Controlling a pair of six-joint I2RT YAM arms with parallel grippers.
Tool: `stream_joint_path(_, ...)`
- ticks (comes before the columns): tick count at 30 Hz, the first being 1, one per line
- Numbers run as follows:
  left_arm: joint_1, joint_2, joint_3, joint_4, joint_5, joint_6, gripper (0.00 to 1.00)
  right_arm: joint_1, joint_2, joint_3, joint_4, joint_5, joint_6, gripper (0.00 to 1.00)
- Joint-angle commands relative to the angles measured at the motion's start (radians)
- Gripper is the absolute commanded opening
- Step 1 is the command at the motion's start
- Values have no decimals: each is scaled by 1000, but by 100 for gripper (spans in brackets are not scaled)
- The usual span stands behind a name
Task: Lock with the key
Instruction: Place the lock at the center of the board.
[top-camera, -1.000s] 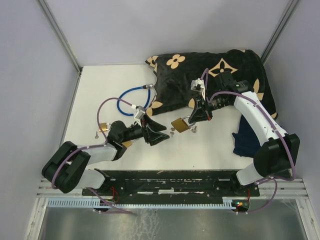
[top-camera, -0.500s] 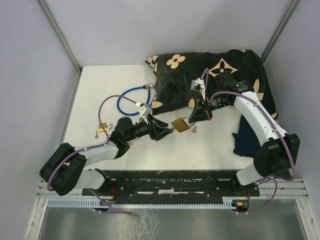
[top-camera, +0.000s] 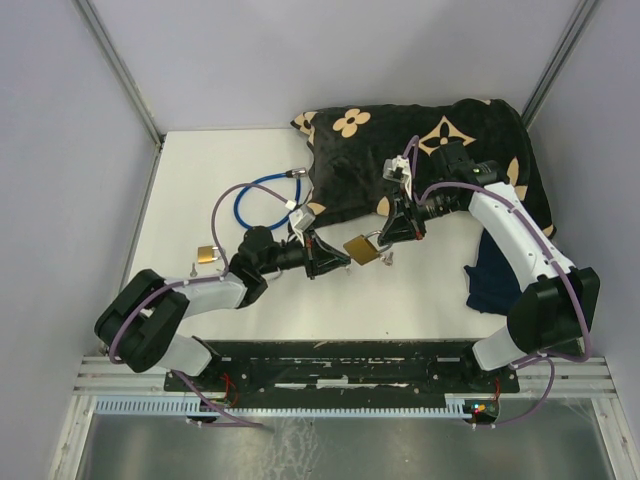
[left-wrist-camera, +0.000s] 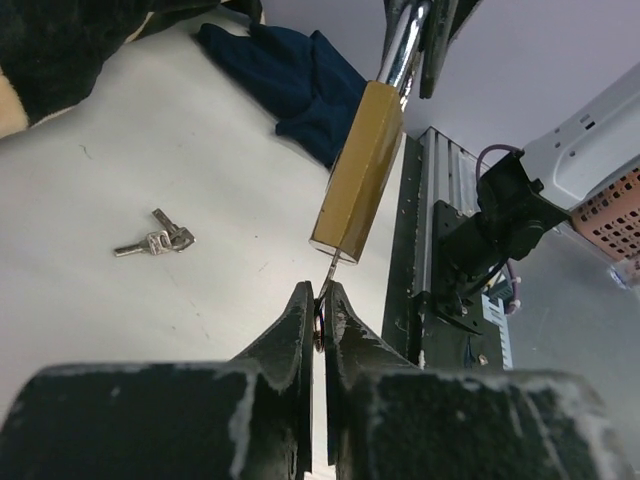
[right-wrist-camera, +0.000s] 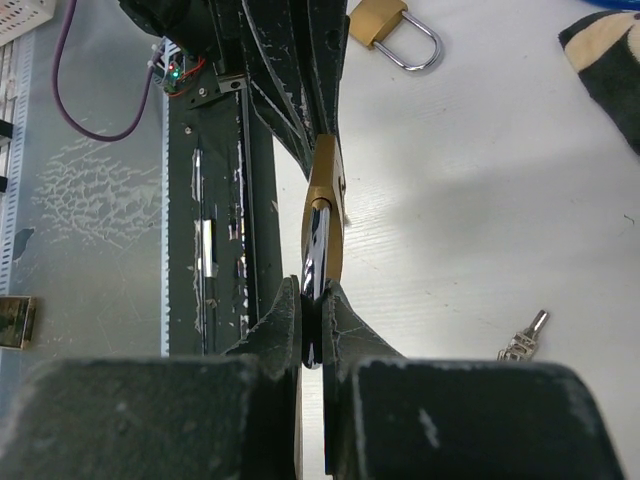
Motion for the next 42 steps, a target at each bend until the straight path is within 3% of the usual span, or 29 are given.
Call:
stream_joint_path(1,15,8,24,83,46,-7,3,-3,-38,21,17,-126,-1,2)
stream_joint_path(8,115,-35,-56,107,57,-32,3,-11,-39,26,32,-57,11,2)
stream_joint_path(15,201,-36,-135,64,87,-31,3,-52,-63,-27,178,-5,153,2)
stream_joint_path(19,201,-42,-96,-164,-27,-31,3,-57,-15,-71,267,135,246,2)
stream_joint_path(23,200,-14,-26,-366,-94,-72,4,-52,155,-68,283,172,346,2)
stream_joint_path(29,193,11,18,-537,-169,-79,10,-26,288,-91,399,164,511,2)
stream_joint_path(37,191,74,60,-614,-261,-58,12,-31,338,-138,589,192,684,4)
stream_joint_path(42,191,27,74,-674,-414,-54,40,-32,314,-255,858,299,953,11)
